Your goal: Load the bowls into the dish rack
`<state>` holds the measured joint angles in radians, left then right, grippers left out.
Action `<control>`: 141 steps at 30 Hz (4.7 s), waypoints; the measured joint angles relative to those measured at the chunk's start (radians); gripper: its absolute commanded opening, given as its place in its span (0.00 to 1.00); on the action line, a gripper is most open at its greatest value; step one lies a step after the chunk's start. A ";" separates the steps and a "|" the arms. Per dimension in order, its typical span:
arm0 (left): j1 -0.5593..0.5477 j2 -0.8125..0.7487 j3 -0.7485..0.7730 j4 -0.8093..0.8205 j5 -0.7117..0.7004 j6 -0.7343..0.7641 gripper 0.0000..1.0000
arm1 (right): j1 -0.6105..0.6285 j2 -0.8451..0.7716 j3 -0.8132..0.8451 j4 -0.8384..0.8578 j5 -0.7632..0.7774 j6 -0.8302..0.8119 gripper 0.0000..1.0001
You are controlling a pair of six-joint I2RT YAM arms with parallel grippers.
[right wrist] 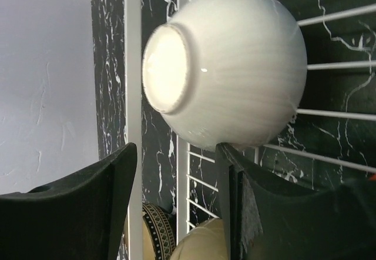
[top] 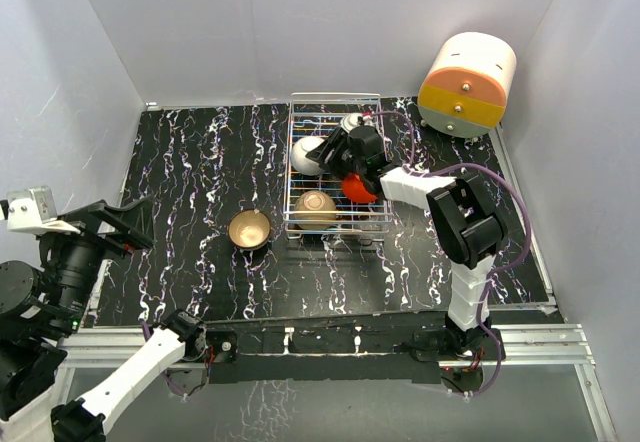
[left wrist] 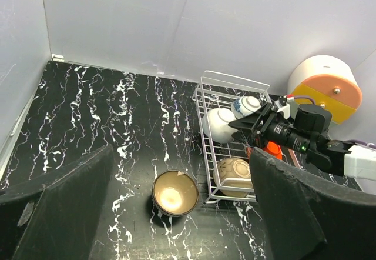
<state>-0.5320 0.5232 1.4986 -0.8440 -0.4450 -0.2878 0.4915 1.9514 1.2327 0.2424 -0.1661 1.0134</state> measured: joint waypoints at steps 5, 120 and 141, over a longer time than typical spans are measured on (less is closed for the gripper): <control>0.000 -0.010 0.000 -0.003 -0.013 0.001 0.96 | 0.007 -0.006 0.029 0.008 0.004 -0.079 0.58; -0.118 -0.062 0.150 -0.135 -0.244 -0.045 0.97 | 0.675 0.162 0.440 -0.635 0.244 -1.132 0.53; -0.125 -0.067 0.140 -0.145 -0.255 -0.054 0.97 | 0.621 0.207 0.441 -0.603 0.157 -1.139 0.08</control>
<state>-0.6567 0.4564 1.6386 -0.9890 -0.7002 -0.3416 1.1122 2.1586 1.6733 -0.3611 -0.0093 -0.1261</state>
